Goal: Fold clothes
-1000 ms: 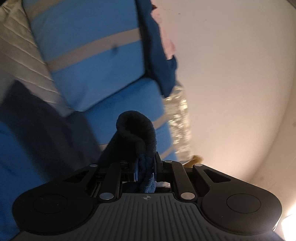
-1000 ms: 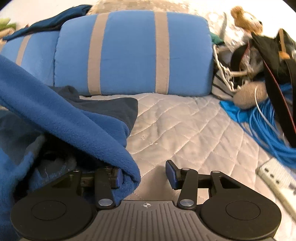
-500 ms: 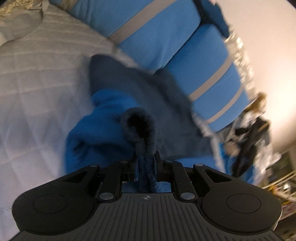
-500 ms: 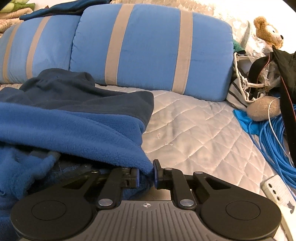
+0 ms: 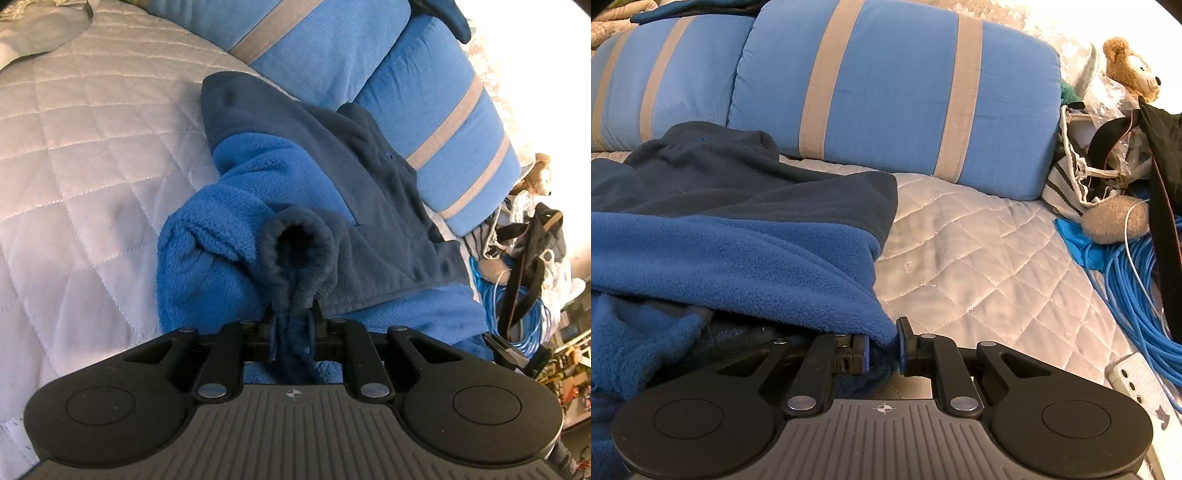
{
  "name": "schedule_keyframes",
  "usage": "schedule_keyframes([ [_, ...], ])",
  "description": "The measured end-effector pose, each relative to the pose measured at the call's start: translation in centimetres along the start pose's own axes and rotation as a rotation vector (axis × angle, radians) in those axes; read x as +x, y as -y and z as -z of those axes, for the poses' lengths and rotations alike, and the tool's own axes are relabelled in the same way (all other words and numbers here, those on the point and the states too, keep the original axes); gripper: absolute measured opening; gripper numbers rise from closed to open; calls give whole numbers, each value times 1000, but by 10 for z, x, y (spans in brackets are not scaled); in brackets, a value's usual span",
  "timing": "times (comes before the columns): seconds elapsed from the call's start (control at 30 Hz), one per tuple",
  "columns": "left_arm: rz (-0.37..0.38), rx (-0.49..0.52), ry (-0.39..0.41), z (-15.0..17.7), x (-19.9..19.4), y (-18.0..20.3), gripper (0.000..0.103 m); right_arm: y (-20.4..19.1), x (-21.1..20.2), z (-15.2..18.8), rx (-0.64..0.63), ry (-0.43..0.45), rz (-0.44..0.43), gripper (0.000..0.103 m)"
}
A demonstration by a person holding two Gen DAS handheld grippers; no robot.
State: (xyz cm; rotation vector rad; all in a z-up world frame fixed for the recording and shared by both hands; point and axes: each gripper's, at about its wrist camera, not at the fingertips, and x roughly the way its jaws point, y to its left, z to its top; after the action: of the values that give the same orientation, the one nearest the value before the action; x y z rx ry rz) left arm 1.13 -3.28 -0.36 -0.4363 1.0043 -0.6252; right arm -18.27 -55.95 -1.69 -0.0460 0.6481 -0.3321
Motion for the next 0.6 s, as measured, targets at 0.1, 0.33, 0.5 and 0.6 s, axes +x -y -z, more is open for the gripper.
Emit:
schedule_keyframes([
  [0.1, -12, 11, 11, 3, 0, 2, 18, 0, -2, -1, -1, -5, 11, 16],
  [0.33, -26, 18, 75, 11, -9, 7, 32, 7, -17, -3, 20, 7, 94, 103],
  [0.5, -72, 17, 149, 20, -44, 14, 68, 29, -60, 3, 32, 61, 64, 103],
  [0.6, -100, 58, 198, 28, -76, 22, 73, 41, -87, 6, 9, 78, 63, 103],
])
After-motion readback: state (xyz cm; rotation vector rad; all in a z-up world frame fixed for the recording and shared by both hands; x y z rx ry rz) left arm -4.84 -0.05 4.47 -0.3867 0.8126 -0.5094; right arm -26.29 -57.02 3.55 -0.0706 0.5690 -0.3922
